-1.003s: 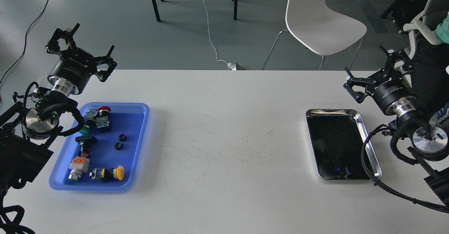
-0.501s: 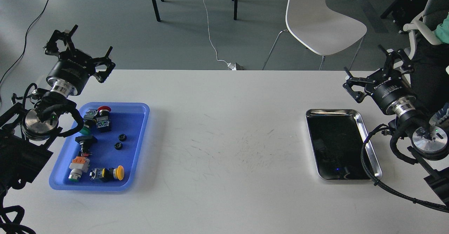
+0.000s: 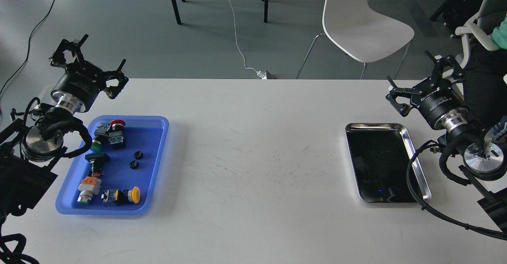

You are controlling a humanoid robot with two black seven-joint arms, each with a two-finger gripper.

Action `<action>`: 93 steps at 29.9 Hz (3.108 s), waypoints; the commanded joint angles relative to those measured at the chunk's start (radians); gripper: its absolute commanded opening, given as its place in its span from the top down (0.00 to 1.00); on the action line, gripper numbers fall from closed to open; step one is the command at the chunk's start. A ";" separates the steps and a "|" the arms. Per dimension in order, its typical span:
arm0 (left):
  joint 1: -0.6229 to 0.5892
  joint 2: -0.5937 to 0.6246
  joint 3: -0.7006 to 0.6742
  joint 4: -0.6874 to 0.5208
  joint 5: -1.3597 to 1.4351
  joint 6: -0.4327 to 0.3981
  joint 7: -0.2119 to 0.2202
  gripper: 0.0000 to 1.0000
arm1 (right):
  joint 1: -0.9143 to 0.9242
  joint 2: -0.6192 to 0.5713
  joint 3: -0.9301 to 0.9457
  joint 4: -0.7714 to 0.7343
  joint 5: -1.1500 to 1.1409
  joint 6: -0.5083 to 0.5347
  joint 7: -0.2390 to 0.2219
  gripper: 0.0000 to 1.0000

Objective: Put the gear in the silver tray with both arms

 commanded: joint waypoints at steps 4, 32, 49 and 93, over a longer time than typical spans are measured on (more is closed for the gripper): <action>-0.001 -0.002 -0.001 0.000 0.009 0.000 -0.008 0.02 | 0.000 -0.002 0.002 0.001 0.000 -0.002 0.000 0.01; -0.004 0.007 -0.001 0.000 0.017 0.000 -0.010 0.02 | -0.005 -0.010 -0.009 0.009 -0.008 0.001 0.003 0.01; -0.023 0.065 -0.001 -0.101 0.205 0.000 -0.002 0.02 | -0.005 -0.010 -0.002 0.009 -0.008 0.001 0.003 0.01; 0.009 0.446 0.419 -0.835 2.267 0.258 -0.077 0.02 | -0.002 -0.013 -0.009 0.009 -0.008 -0.002 0.003 0.01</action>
